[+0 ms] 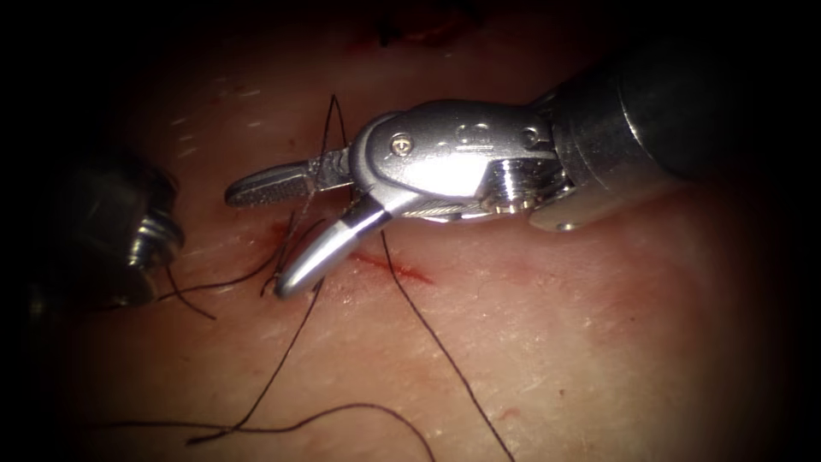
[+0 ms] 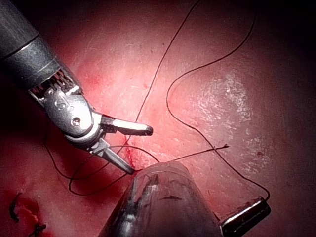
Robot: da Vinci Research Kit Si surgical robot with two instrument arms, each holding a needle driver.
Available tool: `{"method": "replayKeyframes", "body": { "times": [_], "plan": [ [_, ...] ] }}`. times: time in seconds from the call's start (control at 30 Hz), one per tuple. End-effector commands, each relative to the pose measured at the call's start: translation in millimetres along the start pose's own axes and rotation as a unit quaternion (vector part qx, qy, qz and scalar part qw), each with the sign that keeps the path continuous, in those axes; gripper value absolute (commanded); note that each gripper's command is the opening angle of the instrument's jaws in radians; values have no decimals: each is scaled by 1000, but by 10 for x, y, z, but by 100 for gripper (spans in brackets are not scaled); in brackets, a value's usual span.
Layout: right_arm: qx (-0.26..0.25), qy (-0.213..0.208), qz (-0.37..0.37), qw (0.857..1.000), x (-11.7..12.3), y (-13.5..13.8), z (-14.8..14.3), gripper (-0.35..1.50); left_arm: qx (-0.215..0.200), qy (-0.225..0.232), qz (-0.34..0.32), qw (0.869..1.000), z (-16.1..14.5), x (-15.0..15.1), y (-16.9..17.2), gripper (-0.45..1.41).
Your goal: Wound Closure
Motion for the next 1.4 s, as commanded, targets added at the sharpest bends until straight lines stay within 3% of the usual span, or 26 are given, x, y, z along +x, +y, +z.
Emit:
{"method": "replayKeyframes", "body": {
  "times": [0.03,0.07,0.17,0.33,0.4,0.43,0.47,0.5,0.57,0.6,0.63,0.8,0.83,0.87,0.9,0.93,0.97,1.1,1.13,1.27,1.4],
  "plan": [
    [1,2,1,1000,-5,-4,12,64,88,-16,-1,996,8,-12,-4,-45],
    [1,2,1,1000,-5,-4,12,64,132,-26,-2,991,6,-13,-5,-45],
    [1,2,1,1000,-5,-4,12,64,286,-62,-8,956,-3,-16,-7,-45],
    [44,12,-1,999,-10,-9,24,52,313,-87,-21,945,-11,-14,-5,-45],
    [32,3,-3,999,-17,-7,38,45,325,-85,-18,942,-10,-12,-4,-45],
    [16,-5,-2,1000,-22,-4,50,111,326,-83,-17,942,-9,-11,-4,-45],
    [0,-11,9,1000,-25,-2,59,136,330,-83,-17,940,-8,-10,-4,-45],
    [-13,-14,12,1000,-29,0,69,146,332,-78,-14,940,-6,-8,-4,-45],
    [-27,-19,33,999,-36,2,85,148,336,-73,-11,939,-3,-3,-6,-45],
    [-27,-19,57,998,-38,1,86,138,312,-67,-9,948,-1,-1,-7,-45],
    [0,-31,71,997,-39,-1,85,109,296,-62,-9,953,4,6,-11,-45],
    [13,-79,81,993,-36,-7,69,101,311,-63,-9,948,12,17,-18,-45],
    [15,-87,81,993,-35,-8,65,101,278,-56,-6,959,10,21,-23,-45],
    [10,-96,81,992,-34,-10,59,101,272,-55,-5,961,7,23,-27,-45],
    [7,-102,81,991,-34,-11,54,101,298,-61,-5,952,4,25,-30,-45],
    [2,-108,80,991,-34,-13,50,101,365,-76,-7,928,0,27,-34,-45],
    [-3,-115,79,990,-34,-15,45,102,381,-86,-11,921,-3,27,-37,-45],
    [-28,-132,81,987,-31,-20,31,109,401,-115,-37,908,-7,25,-43,-45],
    [-48,-140,82,986,-28,-22,25,119,416,-124,-49,900,-8,24,-44,-45],
    [-92,-142,89,981,-20,-23,13,119,452,-137,-78,878,-6,25,-42,-45],
    [-149,-144,100,973,-16,-23,0,101,501,-142,-94,849,-1,24,-43,-45]
  ]
}}
